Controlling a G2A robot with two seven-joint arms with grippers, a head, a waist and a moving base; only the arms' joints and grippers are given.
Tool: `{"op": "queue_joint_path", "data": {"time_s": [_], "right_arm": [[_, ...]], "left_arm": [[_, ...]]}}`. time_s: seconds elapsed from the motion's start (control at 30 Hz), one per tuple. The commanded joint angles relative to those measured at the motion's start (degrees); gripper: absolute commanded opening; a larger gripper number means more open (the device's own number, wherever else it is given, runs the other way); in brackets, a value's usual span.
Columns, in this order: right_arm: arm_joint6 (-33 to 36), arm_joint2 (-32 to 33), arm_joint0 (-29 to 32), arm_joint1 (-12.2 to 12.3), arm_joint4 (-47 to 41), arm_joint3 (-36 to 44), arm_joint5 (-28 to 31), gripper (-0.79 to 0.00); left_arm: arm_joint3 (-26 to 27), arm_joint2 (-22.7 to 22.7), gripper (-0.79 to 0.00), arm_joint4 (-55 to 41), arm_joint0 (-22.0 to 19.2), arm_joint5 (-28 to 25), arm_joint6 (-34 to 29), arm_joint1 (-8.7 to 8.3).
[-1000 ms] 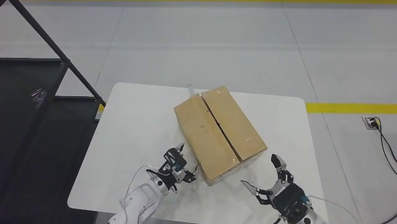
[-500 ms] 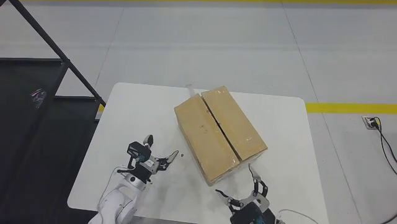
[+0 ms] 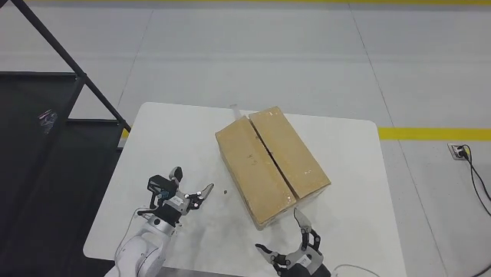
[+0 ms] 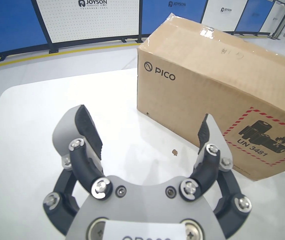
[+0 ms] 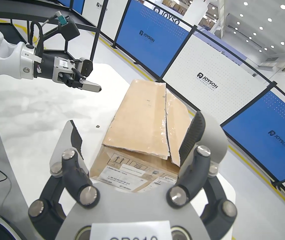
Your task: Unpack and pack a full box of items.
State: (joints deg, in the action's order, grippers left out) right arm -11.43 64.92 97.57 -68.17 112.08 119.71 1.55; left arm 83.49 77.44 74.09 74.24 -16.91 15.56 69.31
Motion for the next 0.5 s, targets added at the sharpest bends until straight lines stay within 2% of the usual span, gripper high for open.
{"op": "queue_joint_path", "data": {"time_s": [0.0, 0.27, 0.33, 0.47], "right_arm": [[0.26, -1.35, -1.12, -0.27, -0.20, -1.12, -0.50, 0.000], [3.44, -8.91, -5.24, -2.14, 2.87, -5.71, -9.33, 0.000], [6.54, -10.57, -6.46, -2.62, 9.83, -7.64, -13.75, 0.000], [12.08, -14.88, -8.67, -3.86, 18.05, -9.92, -18.59, 0.000]], "left_arm": [[0.17, 0.00, 0.000, -0.12, 0.14, 0.13, -0.10, 0.01], [1.22, 0.07, 0.000, -0.26, 1.19, 0.85, -0.33, 0.07], [1.28, -0.07, 0.000, -0.34, 1.29, 1.03, -0.17, 0.12], [1.41, -0.36, 0.000, -0.35, 1.30, 1.03, -0.09, 0.20]]}}
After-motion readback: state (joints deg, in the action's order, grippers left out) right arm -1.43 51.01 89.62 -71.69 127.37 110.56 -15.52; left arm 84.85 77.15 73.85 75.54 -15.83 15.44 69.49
